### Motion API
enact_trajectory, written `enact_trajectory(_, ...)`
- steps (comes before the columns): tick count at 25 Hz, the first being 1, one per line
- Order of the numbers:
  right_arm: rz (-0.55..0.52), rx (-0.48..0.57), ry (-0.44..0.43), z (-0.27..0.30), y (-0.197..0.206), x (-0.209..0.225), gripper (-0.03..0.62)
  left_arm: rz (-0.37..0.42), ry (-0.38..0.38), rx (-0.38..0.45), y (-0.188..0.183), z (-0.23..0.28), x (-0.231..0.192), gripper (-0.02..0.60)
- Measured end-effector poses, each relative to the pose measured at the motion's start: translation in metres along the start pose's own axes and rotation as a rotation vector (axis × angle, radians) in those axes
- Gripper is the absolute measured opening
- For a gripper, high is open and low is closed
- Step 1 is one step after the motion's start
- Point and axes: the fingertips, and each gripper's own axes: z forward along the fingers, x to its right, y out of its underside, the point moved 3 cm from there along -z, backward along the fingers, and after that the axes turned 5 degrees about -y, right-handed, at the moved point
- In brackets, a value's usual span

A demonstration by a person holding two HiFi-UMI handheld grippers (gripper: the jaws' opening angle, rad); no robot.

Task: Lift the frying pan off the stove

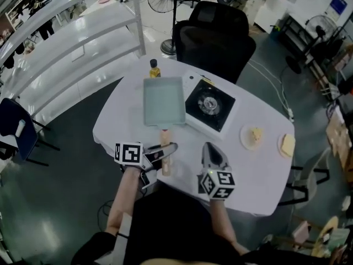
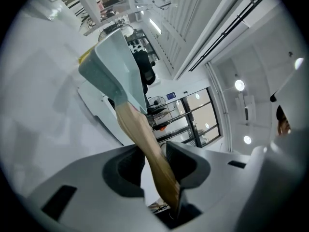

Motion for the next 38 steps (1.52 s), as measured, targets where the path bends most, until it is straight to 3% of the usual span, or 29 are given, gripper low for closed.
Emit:
enact_trajectory(10, -0.068, -0.024, -0.083, 0.022, 0.002, -0.046, 0.005, 0.015, -0.092, 0.085, 0.002, -0.067, -0.019, 0.14)
enact_trajectory(14, -0.164, -0.013, -0.087, 0.022, -0.002, -0.064, 0.005, -0.014, -0.056, 0.125, 0.011, -0.09, -0.02, 0.141)
enact_trajectory(18, -0.217, 0.003, -0.075, 0.02, -0.003, -0.078, 0.005, -0.015, -0.149, 0.136, 0.022, -0.124, -0.031, 0.141)
enact_trajectory(21, -0.211, 0.019, -0.06, 0.017, 0.003, -0.086, 0.005, -0.025, -0.093, 0.157, 0.031, -0.138, -0.032, 0.144)
enact_trajectory(26, -0.213, 0.029, -0.038, 0.01, 0.021, -0.102, 0.005, -0.032, -0.157, 0.175, 0.048, -0.165, -0.045, 0.144)
enact_trajectory(29, -0.207, 0.041, -0.029, 0.005, 0.03, -0.115, 0.005, -0.019, -0.118, 0.177, 0.055, -0.173, -0.045, 0.146)
enact_trajectory(38, -0.216, 0.074, -0.051, -0.006, 0.042, -0.136, 0.005, -0.003, -0.118, 0.157, 0.069, -0.183, -0.05, 0.146)
